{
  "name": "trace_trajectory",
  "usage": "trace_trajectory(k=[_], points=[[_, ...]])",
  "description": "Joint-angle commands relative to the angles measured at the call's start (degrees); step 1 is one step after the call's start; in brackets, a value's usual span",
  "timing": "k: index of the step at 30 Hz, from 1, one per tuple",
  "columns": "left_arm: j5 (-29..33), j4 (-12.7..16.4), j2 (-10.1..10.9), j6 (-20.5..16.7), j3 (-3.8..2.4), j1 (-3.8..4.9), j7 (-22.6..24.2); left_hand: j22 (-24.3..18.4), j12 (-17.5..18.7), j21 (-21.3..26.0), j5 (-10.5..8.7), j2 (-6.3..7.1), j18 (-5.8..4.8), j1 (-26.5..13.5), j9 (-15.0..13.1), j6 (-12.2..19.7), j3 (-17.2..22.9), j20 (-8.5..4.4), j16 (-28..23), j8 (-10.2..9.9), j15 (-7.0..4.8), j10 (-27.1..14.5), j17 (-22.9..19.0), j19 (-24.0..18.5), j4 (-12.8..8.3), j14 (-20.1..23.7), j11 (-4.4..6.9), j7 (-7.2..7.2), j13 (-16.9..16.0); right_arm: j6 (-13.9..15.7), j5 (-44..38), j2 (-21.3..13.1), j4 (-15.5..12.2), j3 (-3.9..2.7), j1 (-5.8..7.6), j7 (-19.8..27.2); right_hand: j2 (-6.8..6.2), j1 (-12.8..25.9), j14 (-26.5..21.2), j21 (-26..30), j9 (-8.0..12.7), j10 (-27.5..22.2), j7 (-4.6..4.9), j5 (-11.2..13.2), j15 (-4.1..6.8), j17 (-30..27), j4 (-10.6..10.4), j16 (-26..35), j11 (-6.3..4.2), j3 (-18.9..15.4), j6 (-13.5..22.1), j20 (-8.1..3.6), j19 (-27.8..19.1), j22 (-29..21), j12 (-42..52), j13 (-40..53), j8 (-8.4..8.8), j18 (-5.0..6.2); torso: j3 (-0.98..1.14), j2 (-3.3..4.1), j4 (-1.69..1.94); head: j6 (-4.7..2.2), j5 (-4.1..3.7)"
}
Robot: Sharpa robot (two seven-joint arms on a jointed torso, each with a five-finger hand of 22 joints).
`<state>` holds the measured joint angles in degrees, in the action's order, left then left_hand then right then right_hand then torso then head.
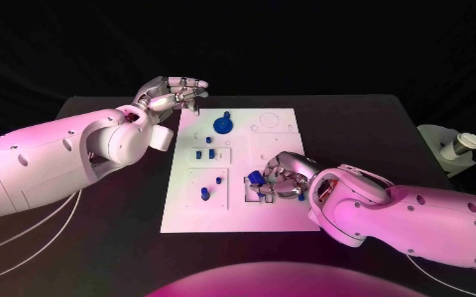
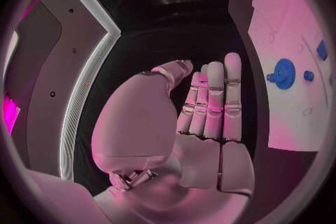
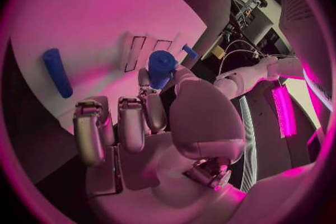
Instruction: Assemble the parts on the task board
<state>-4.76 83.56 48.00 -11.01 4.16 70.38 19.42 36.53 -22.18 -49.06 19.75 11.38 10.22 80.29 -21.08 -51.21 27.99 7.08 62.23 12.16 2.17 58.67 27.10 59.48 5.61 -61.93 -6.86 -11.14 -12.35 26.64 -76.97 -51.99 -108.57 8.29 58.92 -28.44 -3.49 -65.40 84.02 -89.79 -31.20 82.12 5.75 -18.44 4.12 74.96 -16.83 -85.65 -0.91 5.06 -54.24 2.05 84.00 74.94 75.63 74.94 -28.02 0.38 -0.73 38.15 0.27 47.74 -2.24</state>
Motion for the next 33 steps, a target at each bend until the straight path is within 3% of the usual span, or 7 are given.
trace_trajectory(k=[1,14,18,20,23,33], points=[[0.08,0.16,-0.15,0.98,-0.04,0.04,0.23,-0.06,-0.38,0.32,0.14,-0.04,0.35,-0.48,0.05,0.54,0.08,0.41,0.38,0.28,0.14,-0.41,-0.05,0.08,0.28,0.28,0.08,0.00,-0.09,-2.74,-0.03,0.38,0.35,0.00,-0.07,-0.38,-0.61,0.67,3.74,-0.21,-0.46,0.46,-2.51,-0.03,0.43,2.29,-0.02,-0.27,-0.03,-0.53,-2.92,-0.33,6.00,15.06,0.29,3.09,-0.19,-0.38,0.01,-0.02,-0.06,0.03,0.06],[0.08,0.17,-0.07,0.97,-0.04,0.04,0.17,-0.07,-0.45,0.34,0.15,-0.08,0.35,-0.45,0.05,0.55,0.10,0.41,0.40,0.31,0.14,-0.44,-0.06,0.09,0.29,0.29,0.08,0.00,-0.10,-2.90,-0.99,1.32,1.62,0.02,-0.17,-0.80,-0.63,2.29,3.74,-0.21,-0.67,0.56,-2.64,0.88,0.53,2.34,-0.01,-0.28,-0.13,-1.60,-3.01,-0.42,6.00,15.06,0.25,3.22,-0.52,-0.38,0.01,-0.01,-0.03,0.04,0.04],[0.08,0.17,-0.04,0.96,-0.04,0.04,0.16,-0.07,-0.45,0.34,0.15,-0.08,0.35,-0.45,0.05,0.55,0.10,0.41,0.40,0.31,0.14,-0.44,-0.06,0.09,0.29,0.29,0.08,0.00,-0.10,-2.68,-1.30,1.45,1.77,0.02,-0.18,-0.90,-0.53,3.65,3.73,-0.21,-0.88,0.60,-2.69,3.21,0.56,2.29,-0.01,-0.25,-0.17,-2.75,-2.98,-0.46,6.00,15.06,0.19,3.32,-0.82,-0.38,-0.01,-0.01,-0.06,0.02,0.07],[0.08,0.17,-0.04,0.96,-0.04,0.04,0.16,-0.07,-0.45,0.34,0.15,-0.08,0.35,-0.45,0.05,0.55,0.10,0.41,0.40,0.31,0.14,-0.44,-0.06,0.09,0.29,0.29,0.08,0.00,-0.10,-2.49,-1.45,1.55,1.83,0.02,-0.19,-0.95,-0.63,4.97,3.72,-0.21,-1.05,0.61,-2.71,6.00,0.57,2.26,-0.06,-0.22,-0.14,-3.99,-2.95,-0.46,6.00,15.06,0.12,3.38,-1.05,-0.38,0.01,0.00,-0.04,0.04,0.05],[0.08,0.16,-0.05,0.98,-0.04,0.04,0.13,-0.07,-0.45,0.34,0.15,-0.08,0.35,-0.45,0.05,0.55,0.10,0.41,0.40,0.31,0.14,-0.44,-0.06,0.09,0.29,0.29,0.08,0.00,-0.10,-2.15,-1.73,1.67,1.91,0.02,-0.19,-0.89,-0.80,6.99,3.69,-0.12,-1.25,0.48,-2.65,8.20,0.53,2.14,-0.06,-0.15,-0.12,-5.96,-2.77,-0.44,5.97,15.03,-0.18,3.27,-1.29,-0.36,0.02,-0.01,-0.06,0.04,0.06],[0.08,0.10,-0.06,1.17,-0.04,0.04,-0.09,-0.14,-0.68,0.45,0.23,-0.54,0.34,-0.61,0.05,0.59,0.26,0.44,0.49,0.41,0.18,-0.63,-0.14,0.13,0.62,0.33,0.06,-0.02,-0.13,0.53,-2.83,1.85,2.17,0.03,-0.19,-0.64,-1.03,9.55,3.58,0.52,-1.68,0.09,-2.51,11.06,0.41,1.62,-0.17,0.11,0.01,-10.42,-2.17,-0.33,5.76,14.85,-0.96,2.99,-1.83,-0.22,0.02,-0.02,-0.06,-0.03,0.07]])
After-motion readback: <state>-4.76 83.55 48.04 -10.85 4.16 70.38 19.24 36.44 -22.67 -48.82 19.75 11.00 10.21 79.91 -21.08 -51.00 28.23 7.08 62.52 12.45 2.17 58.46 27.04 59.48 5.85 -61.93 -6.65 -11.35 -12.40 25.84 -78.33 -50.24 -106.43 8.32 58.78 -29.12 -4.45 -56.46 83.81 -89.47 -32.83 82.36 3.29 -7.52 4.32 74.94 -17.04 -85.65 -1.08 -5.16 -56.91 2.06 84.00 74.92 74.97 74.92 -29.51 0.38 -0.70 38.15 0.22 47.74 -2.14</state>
